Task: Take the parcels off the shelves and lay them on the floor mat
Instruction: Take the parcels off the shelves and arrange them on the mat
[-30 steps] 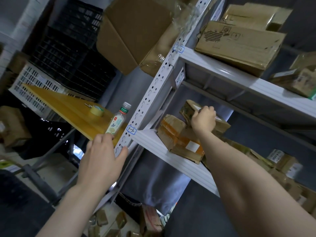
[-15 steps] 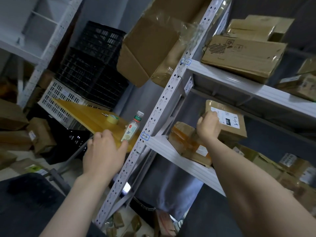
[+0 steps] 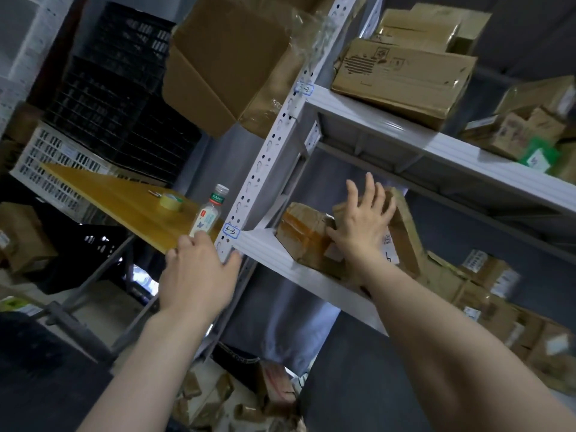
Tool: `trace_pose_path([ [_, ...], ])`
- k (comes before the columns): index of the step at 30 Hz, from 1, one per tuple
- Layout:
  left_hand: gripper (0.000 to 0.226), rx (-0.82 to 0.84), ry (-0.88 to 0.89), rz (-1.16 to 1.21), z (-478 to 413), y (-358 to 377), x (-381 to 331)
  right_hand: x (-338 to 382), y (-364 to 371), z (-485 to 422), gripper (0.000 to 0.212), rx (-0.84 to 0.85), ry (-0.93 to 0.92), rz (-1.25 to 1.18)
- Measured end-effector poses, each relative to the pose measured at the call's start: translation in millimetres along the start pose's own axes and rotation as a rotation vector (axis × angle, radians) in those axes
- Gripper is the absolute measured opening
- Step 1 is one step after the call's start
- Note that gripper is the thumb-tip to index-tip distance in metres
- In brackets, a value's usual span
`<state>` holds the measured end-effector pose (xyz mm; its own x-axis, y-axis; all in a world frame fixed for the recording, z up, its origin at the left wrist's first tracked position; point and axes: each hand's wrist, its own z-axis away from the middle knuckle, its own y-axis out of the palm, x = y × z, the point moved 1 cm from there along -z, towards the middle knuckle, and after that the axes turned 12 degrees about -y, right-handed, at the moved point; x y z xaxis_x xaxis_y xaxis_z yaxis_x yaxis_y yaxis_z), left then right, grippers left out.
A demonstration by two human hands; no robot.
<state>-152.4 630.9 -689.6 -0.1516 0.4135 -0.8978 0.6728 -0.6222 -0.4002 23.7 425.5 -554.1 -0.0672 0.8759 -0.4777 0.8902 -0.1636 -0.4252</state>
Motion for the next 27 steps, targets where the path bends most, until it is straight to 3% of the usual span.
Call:
trace_pose_path([
  [4, 0.053, 0.035, 0.027, -0.045, 7.3, 15.7, -3.2, -40.8, 1.8, 7.1, 0.137, 0.223, 0.234, -0.029],
  [7, 0.053, 0.057, 0.036, -0.042, 8.8, 25.8, -3.2, -72.8, 9.3, 20.7, 0.147, 0.279, 0.52, -0.402],
  [9, 0.055, 0.078, 0.045, -0.041, 8.6, 33.7, -2.5, -80.5, 18.5, 34.1, 0.145, 0.364, 0.589, -0.727],
  [12, 0.055, 0.184, 0.069, -0.056, 8.9, 47.3, 2.2, -53.8, 31.4, 71.2, 0.12, 0.484, 0.435, -0.816],
  [15, 0.057, 0.316, 0.045, -0.136, 3.7, 60.6, 28.2, 3.5, 47.8, 122.3, 0.095, 0.402, 0.224, -0.663],
  [18, 0.056, 0.416, -0.068, -0.216, -3.8, 66.6, 76.9, 73.1, 65.1, 177.6, 0.073, 0.441, 0.081, -0.784],
  [22, 0.064, 0.554, -0.191, -0.45, 11.4, 73.2, 153.5, 153.7, 80.7, 256.2, 0.072, 0.999, 0.068, -0.912],
  [25, 0.057, 0.719, -0.298, -0.605, 37.2, 78.7, 208.5, 188.6, 74.0, 312.1, 0.094, 1.583, 0.061, -0.912],
  [27, 0.051, 0.817, -0.339, -0.693, 51.5, 81.3, 228.6, 194.3, 68.0, 339.4, 0.101, 1.874, 0.138, -0.886],
])
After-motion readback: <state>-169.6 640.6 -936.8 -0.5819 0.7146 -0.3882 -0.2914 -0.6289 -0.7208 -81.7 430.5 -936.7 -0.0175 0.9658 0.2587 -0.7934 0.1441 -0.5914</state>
